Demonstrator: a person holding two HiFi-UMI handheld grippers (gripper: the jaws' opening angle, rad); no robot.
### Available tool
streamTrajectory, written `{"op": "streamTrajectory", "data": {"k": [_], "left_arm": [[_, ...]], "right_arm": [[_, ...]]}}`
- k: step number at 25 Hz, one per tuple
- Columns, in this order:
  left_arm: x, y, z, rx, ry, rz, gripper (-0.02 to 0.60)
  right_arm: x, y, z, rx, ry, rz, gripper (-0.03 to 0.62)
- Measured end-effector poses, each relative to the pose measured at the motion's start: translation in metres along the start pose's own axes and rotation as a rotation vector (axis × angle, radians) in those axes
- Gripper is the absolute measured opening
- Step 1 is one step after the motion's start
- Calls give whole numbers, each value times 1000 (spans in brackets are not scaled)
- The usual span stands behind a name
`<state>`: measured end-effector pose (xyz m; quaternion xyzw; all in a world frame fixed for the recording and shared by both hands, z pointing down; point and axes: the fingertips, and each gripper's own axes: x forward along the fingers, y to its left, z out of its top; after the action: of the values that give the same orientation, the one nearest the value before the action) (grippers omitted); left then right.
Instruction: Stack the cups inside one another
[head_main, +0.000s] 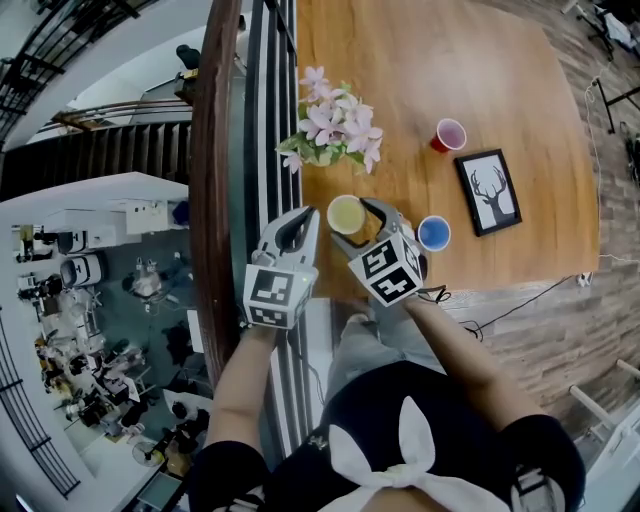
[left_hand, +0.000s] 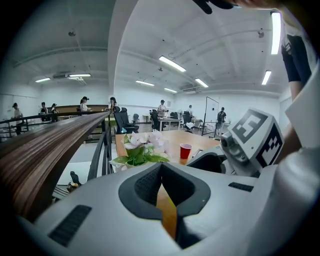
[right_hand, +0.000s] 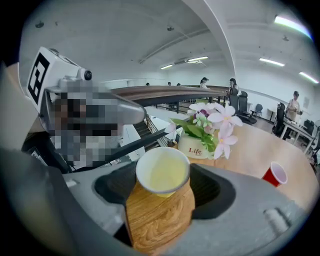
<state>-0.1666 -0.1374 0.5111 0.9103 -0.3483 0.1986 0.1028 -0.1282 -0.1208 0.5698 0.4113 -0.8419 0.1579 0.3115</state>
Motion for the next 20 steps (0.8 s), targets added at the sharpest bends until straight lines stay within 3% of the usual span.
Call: {"op": "streamTrajectory", "data": {"k": [3,9,16,20], "left_arm": [[2,2,-6,-3,3,12,18],[3,-14,-16,63,44,-30,18],[2,-22,22,71,-43,14,17],[10,-42,45,83,-89,1,18]], "right_arm": [[-18,-2,8,-14,-20,-5,330],[-51,-5,18,-21,-66,-13,330],[-89,-15,27,-28,-109,-41,328],[-109,-22,30,-5,-145,-58,330]]}}
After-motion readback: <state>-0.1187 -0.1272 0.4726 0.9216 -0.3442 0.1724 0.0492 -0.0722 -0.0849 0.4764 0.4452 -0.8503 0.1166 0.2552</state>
